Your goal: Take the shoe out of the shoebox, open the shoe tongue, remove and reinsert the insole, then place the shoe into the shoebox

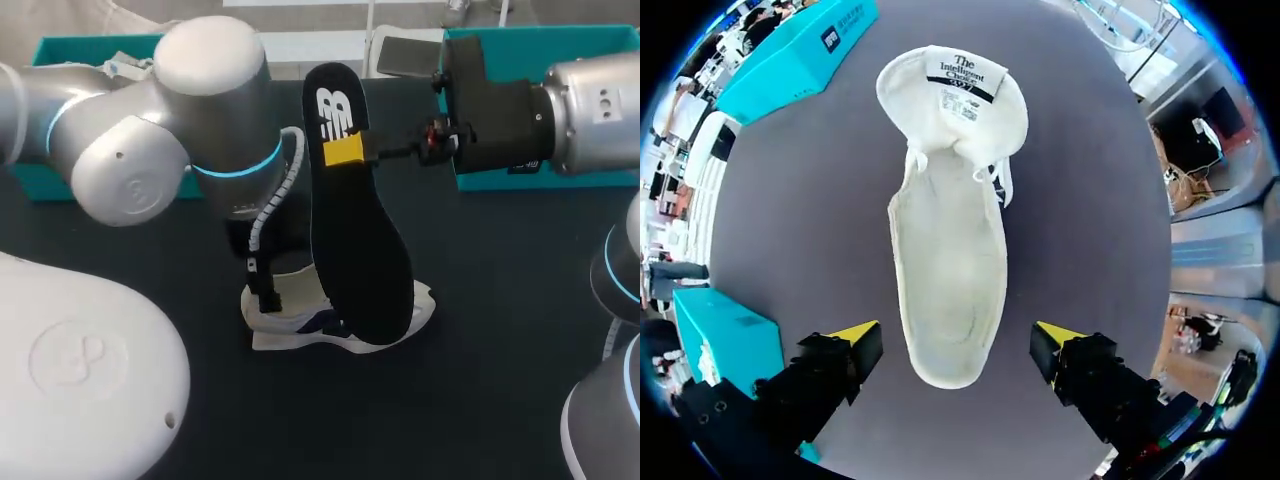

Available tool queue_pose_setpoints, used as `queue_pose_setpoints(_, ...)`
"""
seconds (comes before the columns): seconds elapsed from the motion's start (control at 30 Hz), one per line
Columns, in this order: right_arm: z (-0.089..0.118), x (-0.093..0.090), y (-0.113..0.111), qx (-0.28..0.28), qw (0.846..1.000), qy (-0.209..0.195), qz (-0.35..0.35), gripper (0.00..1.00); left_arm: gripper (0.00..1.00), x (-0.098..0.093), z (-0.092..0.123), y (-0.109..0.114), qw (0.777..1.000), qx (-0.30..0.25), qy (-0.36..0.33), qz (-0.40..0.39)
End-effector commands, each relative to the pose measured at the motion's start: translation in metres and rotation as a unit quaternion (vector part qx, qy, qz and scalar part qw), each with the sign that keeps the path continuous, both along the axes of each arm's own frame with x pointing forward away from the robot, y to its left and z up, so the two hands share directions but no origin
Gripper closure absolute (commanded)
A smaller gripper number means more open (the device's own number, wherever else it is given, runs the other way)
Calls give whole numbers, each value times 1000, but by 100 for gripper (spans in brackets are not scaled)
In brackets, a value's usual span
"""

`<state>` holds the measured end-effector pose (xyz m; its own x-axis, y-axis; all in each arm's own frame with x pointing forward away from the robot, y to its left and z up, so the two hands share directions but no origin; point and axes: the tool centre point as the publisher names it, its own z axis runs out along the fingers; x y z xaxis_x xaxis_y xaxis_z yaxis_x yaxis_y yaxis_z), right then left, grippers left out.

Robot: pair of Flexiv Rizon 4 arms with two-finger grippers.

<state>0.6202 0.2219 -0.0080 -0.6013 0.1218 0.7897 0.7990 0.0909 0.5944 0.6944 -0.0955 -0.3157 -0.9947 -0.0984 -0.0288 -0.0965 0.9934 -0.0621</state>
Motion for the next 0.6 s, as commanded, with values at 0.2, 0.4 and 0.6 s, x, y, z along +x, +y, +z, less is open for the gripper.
queue_pose_setpoints(0.2, 0, -1, 3, -2, 1000, 1, -2, 100, 0, 8, -4, -7, 999, 33, 3, 10)
queue_pose_setpoints(0.4, 0, -1, 3, -2, 1000, 1, -2, 100, 0, 9, -6, -6, 999, 32, 4, 11)
queue_pose_setpoints(0.6, 0, -1, 3, -2, 1000, 1, -2, 100, 0, 15, -9, -7, 999, 35, 1, 23)
